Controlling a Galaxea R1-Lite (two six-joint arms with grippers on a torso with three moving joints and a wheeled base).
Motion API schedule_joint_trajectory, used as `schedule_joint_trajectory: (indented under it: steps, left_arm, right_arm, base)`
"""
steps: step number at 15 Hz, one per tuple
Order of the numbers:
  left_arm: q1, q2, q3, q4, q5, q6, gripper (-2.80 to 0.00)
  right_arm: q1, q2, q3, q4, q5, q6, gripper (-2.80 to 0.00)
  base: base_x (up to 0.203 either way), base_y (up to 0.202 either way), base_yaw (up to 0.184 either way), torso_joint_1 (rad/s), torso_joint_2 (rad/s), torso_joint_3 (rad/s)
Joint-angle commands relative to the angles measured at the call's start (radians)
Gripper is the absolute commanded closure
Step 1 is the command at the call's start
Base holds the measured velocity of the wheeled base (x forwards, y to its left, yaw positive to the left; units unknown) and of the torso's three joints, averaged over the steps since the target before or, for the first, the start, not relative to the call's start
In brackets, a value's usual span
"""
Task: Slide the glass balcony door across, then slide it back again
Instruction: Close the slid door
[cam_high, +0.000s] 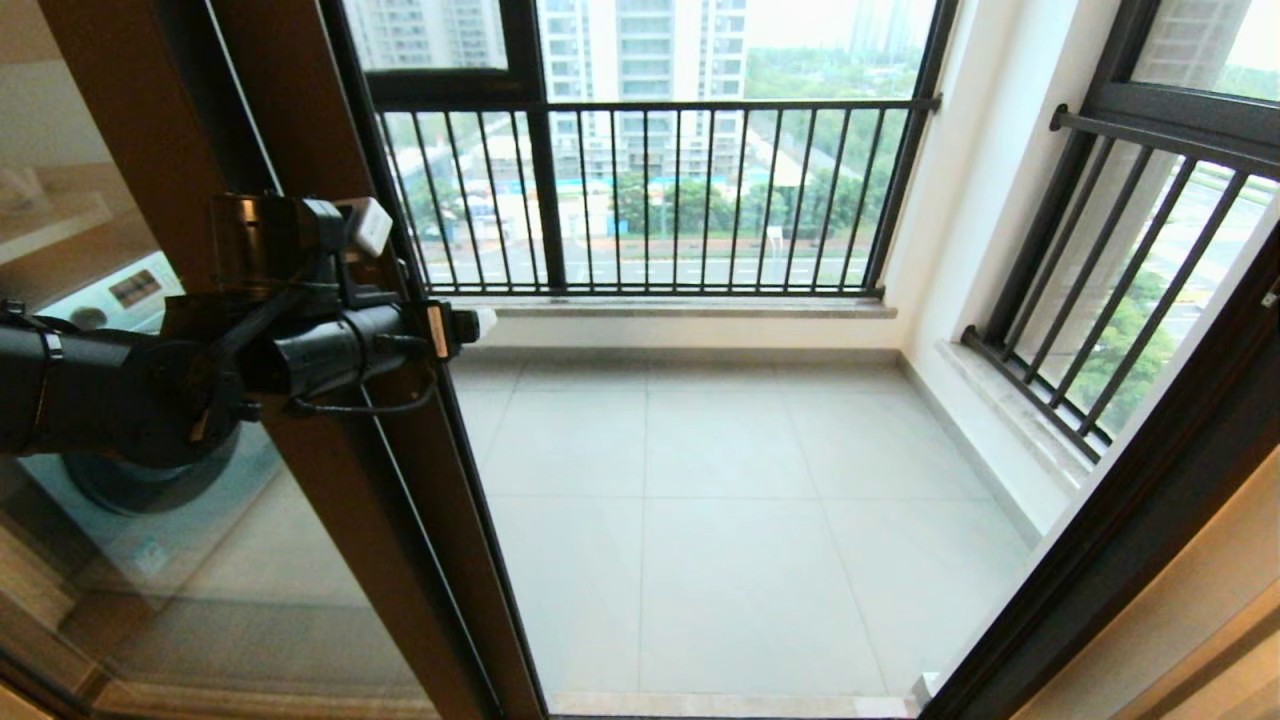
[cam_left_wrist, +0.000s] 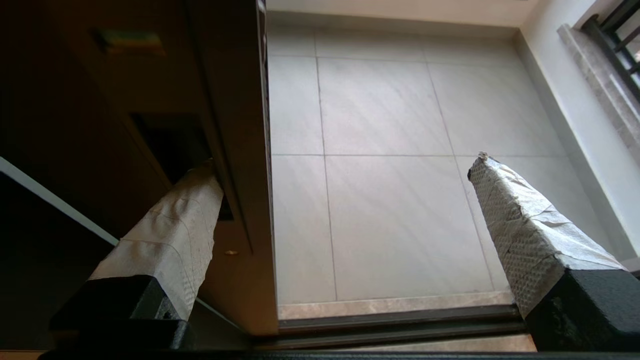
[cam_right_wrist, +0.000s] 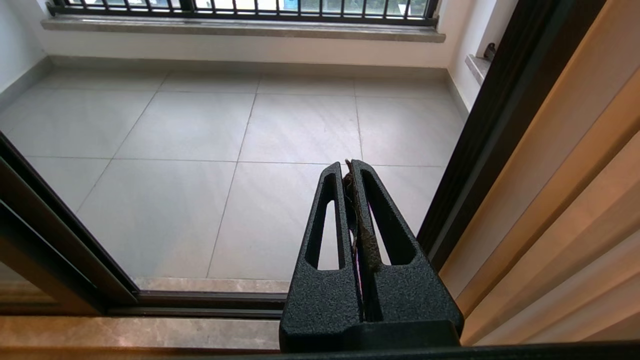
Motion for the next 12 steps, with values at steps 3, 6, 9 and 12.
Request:
schedule_joint_trajectory:
  steps: [3,6,9,12]
  left_arm:
    - [-0.025,0.0,0.014,0.001,-0.002,-0.004,-2.8]
    - [-0.041,-0.005,0.02,0.002,-0.001,-0.004,-2.8]
    - [-0.044,-0.005,0.02,0.001,-0.001,-0.004,-2.8]
    - [-0.055,-0.005,0.019,0.0,-0.001,-0.004,-2.8]
  right_arm:
    - [0.0,0.0,0.0,0.0,0.0,-0.001,0.0]
    - [0.0,0.0,0.0,0.0,0.0,-0.001,0.0]
    - [0.0,0.0,0.0,0.0,0.0,-0.001,0.0]
    - [0.0,0.0,0.0,0.0,0.0,-0.001,0.0]
  base:
    - [0.0,0.0,0.0,0.0,0.0,0.0]
    - [0.0,0.0,0.0,0.0,0.0,0.0]
    - [0.0,0.0,0.0,0.0,0.0,0.0]
    - [0.0,0.0,0.0,0.0,0.0,0.0]
